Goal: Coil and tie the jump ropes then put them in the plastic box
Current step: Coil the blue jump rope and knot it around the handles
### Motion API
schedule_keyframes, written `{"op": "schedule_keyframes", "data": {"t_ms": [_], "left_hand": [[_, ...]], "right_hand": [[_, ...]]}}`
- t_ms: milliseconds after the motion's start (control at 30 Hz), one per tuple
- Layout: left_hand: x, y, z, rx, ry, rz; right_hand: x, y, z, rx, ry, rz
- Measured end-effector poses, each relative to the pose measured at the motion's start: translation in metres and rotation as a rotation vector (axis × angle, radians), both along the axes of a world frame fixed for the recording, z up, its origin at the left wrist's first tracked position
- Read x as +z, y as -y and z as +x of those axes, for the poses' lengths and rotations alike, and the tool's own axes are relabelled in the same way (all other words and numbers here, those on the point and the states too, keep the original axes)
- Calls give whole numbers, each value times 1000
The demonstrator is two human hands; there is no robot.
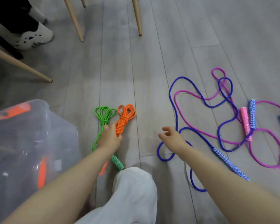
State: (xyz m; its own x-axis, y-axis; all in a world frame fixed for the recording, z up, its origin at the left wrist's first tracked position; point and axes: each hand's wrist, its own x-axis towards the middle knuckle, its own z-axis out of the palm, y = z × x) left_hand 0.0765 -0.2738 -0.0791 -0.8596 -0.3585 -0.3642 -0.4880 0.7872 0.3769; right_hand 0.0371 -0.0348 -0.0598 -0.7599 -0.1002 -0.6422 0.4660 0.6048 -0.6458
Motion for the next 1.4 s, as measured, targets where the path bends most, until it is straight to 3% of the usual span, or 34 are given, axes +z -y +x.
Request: {"op": "schedule_keyframes", "data": {"t_ms": [333, 567, 700, 767, 900, 1067, 1300, 1400], "left_hand": [[-53, 17, 19, -199, 237, -382], [-54, -29, -2, -557, -96, -323], [-56, -67, 8, -858, -156, -211], [-53, -81, 13, -989, -159, -195], [-44, -96, 11, -1089, -158, -186], [-34, -105, 12, -1070, -79, -157], [11, -118, 1, -1036, 241, -17], [55, -131, -14, -1068, 226, 5]], "right_hand": [[-61, -53, 16, 58, -19, 245], [-72, -107, 17, -67, -274, 489], [-79, -144, 23, -109, -184, 639], [-83, -166, 32, -36, -178, 790], [-87, -199, 47, 339, -94, 974], [-88, -208, 60, 382, 109, 815], [-54, -193, 69, -19, 103, 369], [-16, -186, 60, -237, 71, 99]]}}
